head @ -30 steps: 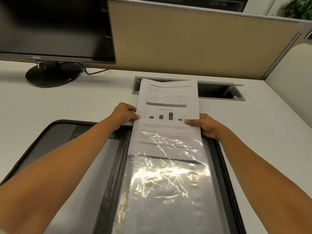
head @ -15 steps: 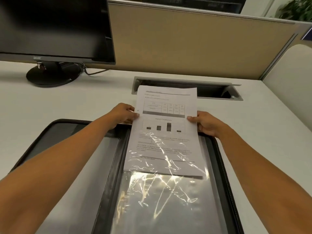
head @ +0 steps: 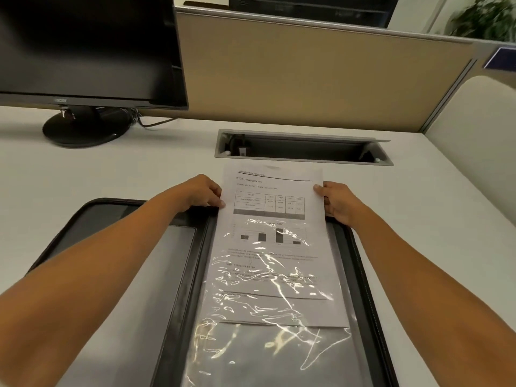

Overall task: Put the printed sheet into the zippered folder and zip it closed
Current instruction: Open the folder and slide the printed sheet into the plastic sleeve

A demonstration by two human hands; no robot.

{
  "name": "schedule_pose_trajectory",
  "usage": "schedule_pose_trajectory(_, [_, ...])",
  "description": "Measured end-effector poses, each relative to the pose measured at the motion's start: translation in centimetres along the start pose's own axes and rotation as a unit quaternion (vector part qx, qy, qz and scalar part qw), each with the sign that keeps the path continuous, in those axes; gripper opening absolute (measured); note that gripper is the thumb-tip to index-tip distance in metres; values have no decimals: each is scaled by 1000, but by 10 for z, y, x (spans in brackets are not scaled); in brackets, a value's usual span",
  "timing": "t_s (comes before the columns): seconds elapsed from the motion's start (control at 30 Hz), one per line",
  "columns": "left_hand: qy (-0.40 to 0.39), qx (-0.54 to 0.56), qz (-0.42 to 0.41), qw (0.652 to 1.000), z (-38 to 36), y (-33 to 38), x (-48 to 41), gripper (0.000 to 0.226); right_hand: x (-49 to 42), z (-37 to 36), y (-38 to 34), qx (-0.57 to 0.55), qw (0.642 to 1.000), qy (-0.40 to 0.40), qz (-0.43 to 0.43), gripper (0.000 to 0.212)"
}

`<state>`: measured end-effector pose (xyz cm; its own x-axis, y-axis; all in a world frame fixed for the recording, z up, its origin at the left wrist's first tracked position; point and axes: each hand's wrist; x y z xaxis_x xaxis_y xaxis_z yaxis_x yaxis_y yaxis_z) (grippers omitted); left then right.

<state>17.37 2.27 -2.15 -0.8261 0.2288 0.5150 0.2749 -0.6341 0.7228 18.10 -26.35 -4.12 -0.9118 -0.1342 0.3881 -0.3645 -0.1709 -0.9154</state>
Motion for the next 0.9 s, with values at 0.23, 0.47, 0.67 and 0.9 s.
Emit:
schedule_pose_trajectory(0.23, [59, 98, -26, 993, -4, 4, 0, 27, 13, 11, 2, 53, 996, -70, -18, 29])
schedule_pose_trajectory(0.47, [118, 142, -51, 982, -18, 9, -3, 46, 23, 13, 1, 44, 994, -91, -34, 28])
schedule_pose_trajectory(0.67, [88, 98, -42, 990, -22, 5, -4, 57, 17, -8, 7, 56, 998, 11, -8, 38])
schedule_pose_trajectory(0.9, [73, 65, -46, 994, -23, 1, -1, 48, 14, -22, 1, 251, 965, 51, 46, 31])
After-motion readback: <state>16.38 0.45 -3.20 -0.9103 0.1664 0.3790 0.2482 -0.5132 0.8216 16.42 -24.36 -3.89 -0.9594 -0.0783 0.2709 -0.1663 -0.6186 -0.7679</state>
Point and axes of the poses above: each hand's wrist, its own x-axis away from the middle knuckle, its own z-axis out of the back of the hand, y = z × x, and after that the axes turned 11 degrees about -y, right-handed
